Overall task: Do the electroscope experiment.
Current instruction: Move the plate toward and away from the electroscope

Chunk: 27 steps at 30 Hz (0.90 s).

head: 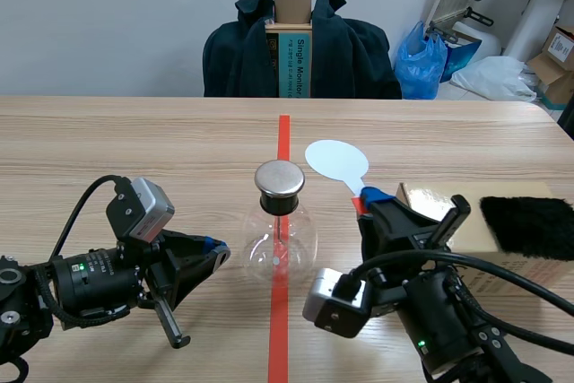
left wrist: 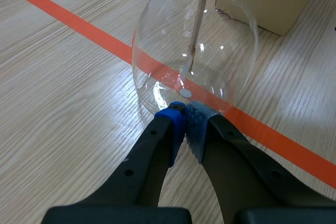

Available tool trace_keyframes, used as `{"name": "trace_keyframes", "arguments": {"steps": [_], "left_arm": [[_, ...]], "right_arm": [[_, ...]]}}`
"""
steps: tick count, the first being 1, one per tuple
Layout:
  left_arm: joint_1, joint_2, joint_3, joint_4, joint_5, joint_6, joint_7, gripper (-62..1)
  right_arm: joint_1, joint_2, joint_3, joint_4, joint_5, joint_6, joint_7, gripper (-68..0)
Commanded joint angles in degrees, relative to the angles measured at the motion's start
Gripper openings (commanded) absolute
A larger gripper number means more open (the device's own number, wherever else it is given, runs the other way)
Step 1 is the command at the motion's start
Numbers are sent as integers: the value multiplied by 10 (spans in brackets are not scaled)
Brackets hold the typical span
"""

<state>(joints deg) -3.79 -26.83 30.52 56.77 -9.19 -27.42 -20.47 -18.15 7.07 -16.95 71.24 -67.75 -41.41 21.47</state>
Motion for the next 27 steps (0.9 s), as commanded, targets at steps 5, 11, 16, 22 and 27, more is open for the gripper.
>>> {"name": "trace_keyframes", "arguments": {"steps": [5, 11, 16, 22, 27], "left_arm": [[-2, 1, -2, 13, -4, -1, -11, -579], [-2, 1, -2, 13, -4, -1, -11, -579], [-2, 1, -2, 13, -4, -1, -11, -579], [-2, 1, -2, 13, -4, -1, -11, -579], [-2, 1, -2, 13, -4, -1, -11, -579]], "right_arm": [[7, 4, 2, 10, 2, -35, -49, -668], [7, 4, 4, 10, 0, -35, -46, -668], [7, 4, 5, 11, 0, -35, -15, -668], [7, 4, 4, 23, 0, -35, 30, -668], [7, 4, 4, 47, 0, -35, 59, -668]]}}
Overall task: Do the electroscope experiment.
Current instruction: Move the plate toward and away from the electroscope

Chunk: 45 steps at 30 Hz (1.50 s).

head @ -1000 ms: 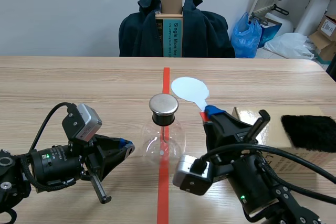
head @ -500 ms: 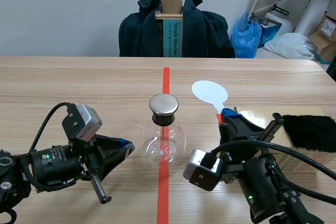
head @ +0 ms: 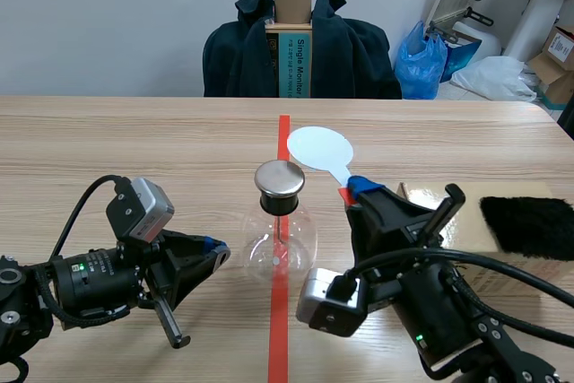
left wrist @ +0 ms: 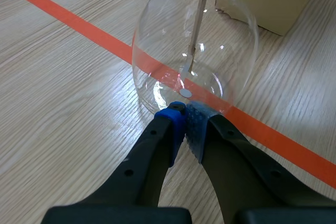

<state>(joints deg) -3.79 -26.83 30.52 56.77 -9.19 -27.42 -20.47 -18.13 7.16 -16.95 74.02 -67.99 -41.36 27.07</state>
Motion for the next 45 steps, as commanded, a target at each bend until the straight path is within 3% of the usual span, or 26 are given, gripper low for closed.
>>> {"name": "trace_keyframes", "arguments": {"steps": [1, 19, 41, 45], "left_arm": [[-2, 1, -2, 13, -4, -1, -11, -579], [-2, 1, -2, 13, -4, -1, -11, -579], [-2, 1, -2, 13, -4, -1, -11, -579], [-2, 1, -2, 13, -4, -1, -11, -579]], "right_arm": [[7, 3, 4, 24, 2, -35, 9, -668], [-23, 3, 4, 32, -9, -24, 83, -668], [-24, 3, 4, 32, -9, -10, 84, -668], [-24, 3, 4, 32, -9, -10, 55, -668]]}}
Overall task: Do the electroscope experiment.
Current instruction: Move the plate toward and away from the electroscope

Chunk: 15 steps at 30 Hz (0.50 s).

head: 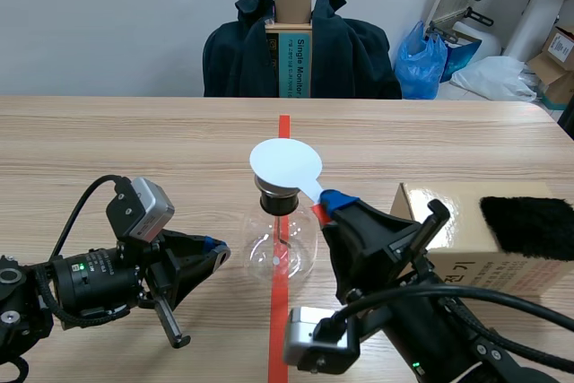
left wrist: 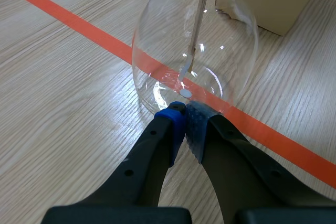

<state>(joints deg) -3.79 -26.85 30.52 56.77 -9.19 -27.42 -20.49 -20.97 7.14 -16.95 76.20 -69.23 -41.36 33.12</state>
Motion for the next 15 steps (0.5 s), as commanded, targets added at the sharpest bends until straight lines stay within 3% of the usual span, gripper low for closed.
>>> {"name": "trace_keyframes", "arguments": {"steps": [1, 10, 15], "left_arm": [[-2, 2, -2, 13, -4, -1, -11, -579], [-2, 1, -2, 13, -4, -1, -11, -579], [-2, 1, -2, 13, -4, -1, -11, -579]], "right_arm": [[5, 3, 4, 10, 4, -10, -17, -668], [5, 3, 4, 10, 4, -10, -117, -668], [5, 3, 12, 10, 4, -10, -148, -668]]}}
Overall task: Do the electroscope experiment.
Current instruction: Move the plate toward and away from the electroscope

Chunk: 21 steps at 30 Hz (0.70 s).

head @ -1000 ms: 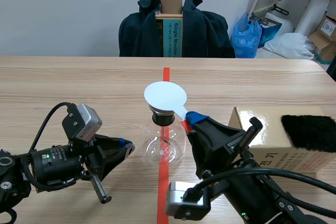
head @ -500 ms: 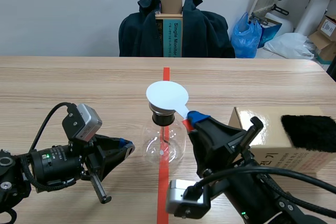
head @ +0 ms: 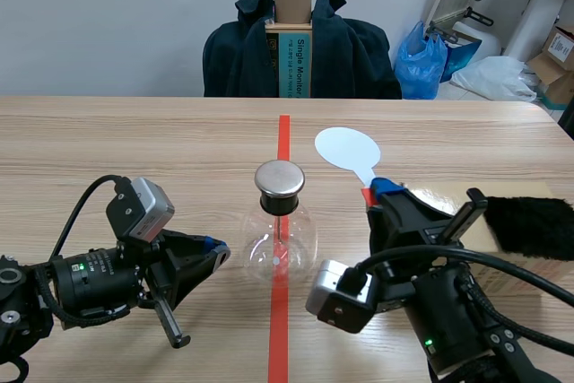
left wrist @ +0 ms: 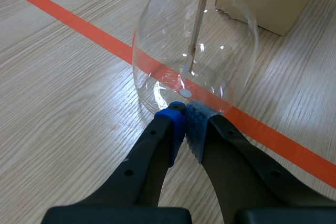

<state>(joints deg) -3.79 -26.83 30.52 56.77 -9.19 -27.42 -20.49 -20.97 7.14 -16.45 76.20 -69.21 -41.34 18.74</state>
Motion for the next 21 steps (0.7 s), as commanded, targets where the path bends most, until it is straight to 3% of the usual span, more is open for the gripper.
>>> {"name": "trace_keyframes", "arguments": {"steps": [1, 14, 21], "left_arm": [[-2, 1, -2, 13, -4, -1, -11, -579], [-2, 1, -2, 13, -4, -1, -11, -579], [-2, 1, -2, 13, -4, -1, -11, -579]], "right_arm": [[5, 3, 8, 10, 4, -10, -8, -668], [5, 3, 11, 10, 0, -10, -37, -668], [5, 3, 11, 10, -11, -10, 10, -668]]}}
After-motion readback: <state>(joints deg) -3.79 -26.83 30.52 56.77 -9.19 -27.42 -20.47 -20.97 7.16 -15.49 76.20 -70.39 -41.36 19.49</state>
